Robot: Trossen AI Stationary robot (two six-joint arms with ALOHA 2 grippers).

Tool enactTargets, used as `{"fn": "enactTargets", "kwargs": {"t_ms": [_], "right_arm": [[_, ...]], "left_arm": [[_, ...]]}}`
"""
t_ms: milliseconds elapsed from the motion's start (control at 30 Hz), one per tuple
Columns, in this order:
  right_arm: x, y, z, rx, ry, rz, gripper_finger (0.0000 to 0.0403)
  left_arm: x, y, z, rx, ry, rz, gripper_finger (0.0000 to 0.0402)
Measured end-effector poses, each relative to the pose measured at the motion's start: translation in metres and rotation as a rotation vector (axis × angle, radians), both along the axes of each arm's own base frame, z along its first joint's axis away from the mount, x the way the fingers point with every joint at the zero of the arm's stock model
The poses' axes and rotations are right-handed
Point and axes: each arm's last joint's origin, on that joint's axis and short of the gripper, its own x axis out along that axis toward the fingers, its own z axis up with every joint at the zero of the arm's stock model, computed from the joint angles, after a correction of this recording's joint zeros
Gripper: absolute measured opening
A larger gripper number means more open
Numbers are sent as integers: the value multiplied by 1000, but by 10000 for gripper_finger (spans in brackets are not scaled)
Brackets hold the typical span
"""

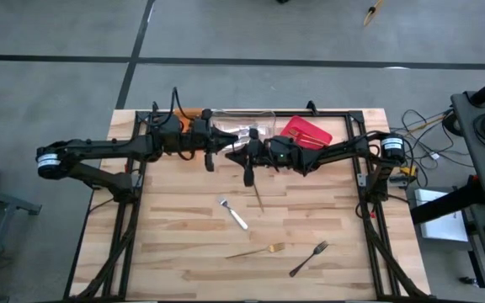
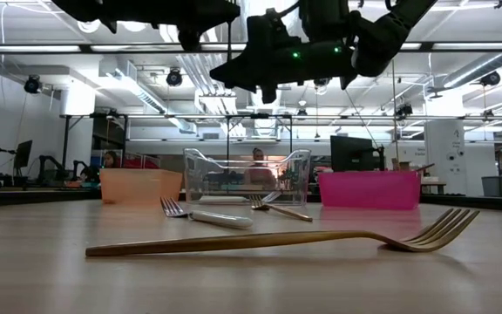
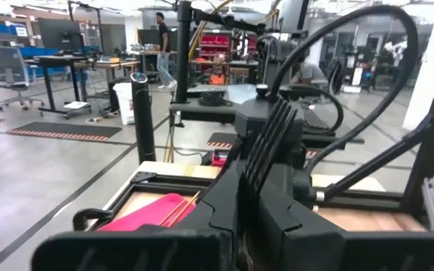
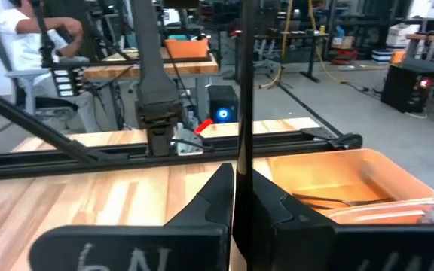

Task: Sort silverware by color (type)
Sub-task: Put the black fork into the orange bin

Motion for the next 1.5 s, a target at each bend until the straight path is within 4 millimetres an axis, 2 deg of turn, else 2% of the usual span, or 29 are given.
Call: {"fn": "enactTargets", "kwargs": {"t_ms": [200,433,600,767,933,1133,1333,1500], "right_arm": [[0,-2,0,11,2,-70,8],[-1,-2,0,5,10,-81,8],[-2,-3,-5,14,58,-102,8],[-2,-3,-4,19,51,-102,8],[-3,-4,-5,20,68,-103,8],[-7,-3,-1,11,108,-104,8],[-20,-2,9,9,205,-105,8],[-34,1,18,19,292,-102,8]], "left_arm": [[0,1,-2,48,28,21,54],[-1,5,-3,66,52,189,145],[-3,6,-5,60,82,229,182],[-9,5,-3,57,97,228,189],[-24,0,3,38,148,227,181],[-34,-2,-10,-97,300,233,173],[-23,-5,-32,-151,434,216,173],[-4,-14,-48,-89,483,144,173]]}}
